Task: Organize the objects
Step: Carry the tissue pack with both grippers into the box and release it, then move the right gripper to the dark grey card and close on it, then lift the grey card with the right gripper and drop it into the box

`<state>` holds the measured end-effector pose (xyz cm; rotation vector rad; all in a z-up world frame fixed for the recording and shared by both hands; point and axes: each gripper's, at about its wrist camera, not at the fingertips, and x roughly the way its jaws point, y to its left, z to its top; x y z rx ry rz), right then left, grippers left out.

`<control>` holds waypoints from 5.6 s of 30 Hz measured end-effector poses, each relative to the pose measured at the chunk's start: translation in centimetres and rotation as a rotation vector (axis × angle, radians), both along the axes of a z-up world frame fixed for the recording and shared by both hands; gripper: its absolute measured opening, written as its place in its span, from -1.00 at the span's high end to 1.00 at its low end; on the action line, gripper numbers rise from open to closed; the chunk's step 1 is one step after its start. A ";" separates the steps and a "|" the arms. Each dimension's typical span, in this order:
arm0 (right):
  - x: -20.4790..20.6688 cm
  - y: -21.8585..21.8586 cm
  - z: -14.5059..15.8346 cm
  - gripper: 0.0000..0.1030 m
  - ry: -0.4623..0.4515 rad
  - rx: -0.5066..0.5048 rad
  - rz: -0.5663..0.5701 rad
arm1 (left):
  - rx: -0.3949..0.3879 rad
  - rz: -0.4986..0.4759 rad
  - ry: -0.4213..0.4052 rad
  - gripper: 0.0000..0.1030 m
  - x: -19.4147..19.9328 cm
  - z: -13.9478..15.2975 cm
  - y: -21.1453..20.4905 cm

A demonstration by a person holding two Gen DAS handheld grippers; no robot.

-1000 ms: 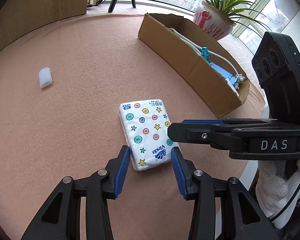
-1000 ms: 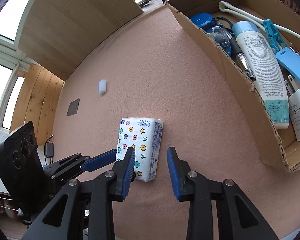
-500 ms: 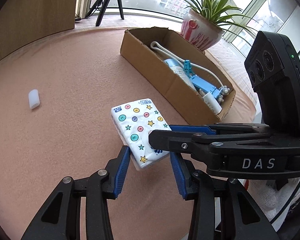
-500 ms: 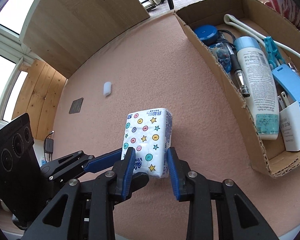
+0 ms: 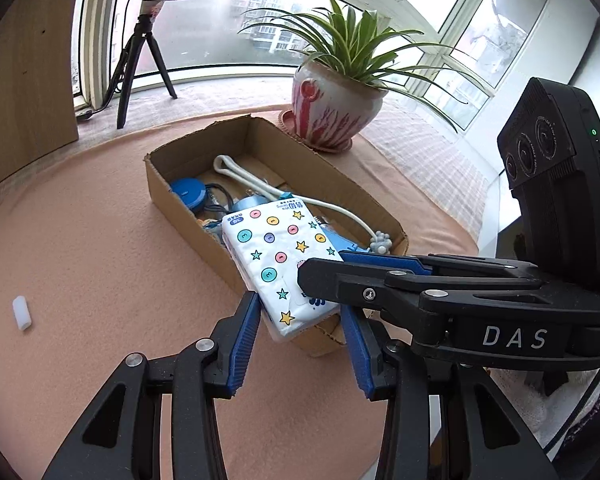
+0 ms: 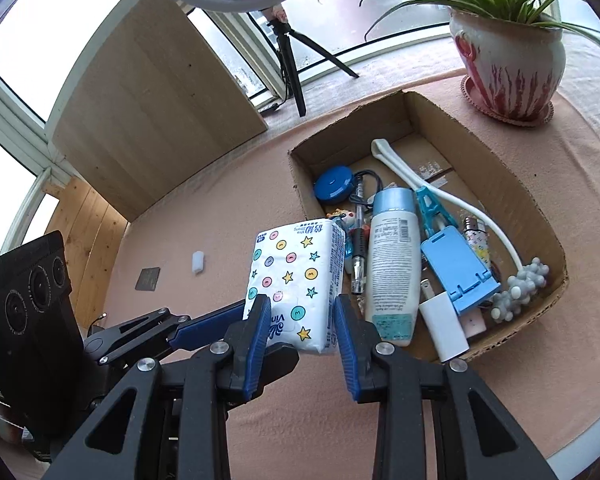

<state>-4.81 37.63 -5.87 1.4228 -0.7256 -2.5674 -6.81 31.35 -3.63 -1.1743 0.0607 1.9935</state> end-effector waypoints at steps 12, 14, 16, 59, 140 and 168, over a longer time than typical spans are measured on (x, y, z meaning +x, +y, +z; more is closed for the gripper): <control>0.2 5.0 0.5 0.41 0.034 0.038 -0.072 | -0.013 -0.024 0.042 -0.07 -0.5 -0.2 5.1; 0.2 5.4 0.7 0.37 0.049 0.048 -0.091 | -0.042 -0.001 0.057 -0.38 -1.0 -0.4 5.3; 0.2 5.7 0.8 0.15 0.056 0.057 -0.111 | -0.040 0.008 0.047 -0.40 -1.4 -0.5 5.0; -6.5 -18.6 1.5 0.11 0.076 0.169 0.255 | -0.179 0.612 0.083 -0.40 1.2 1.8 -30.7; -4.6 -28.1 -6.9 0.12 -0.083 0.405 0.567 | -0.191 0.765 -0.097 -0.40 4.8 -5.5 -38.8; -7.5 -2.0 1.1 0.12 0.042 0.513 0.052 | -0.194 0.638 -0.060 -0.40 0.2 -4.7 -25.1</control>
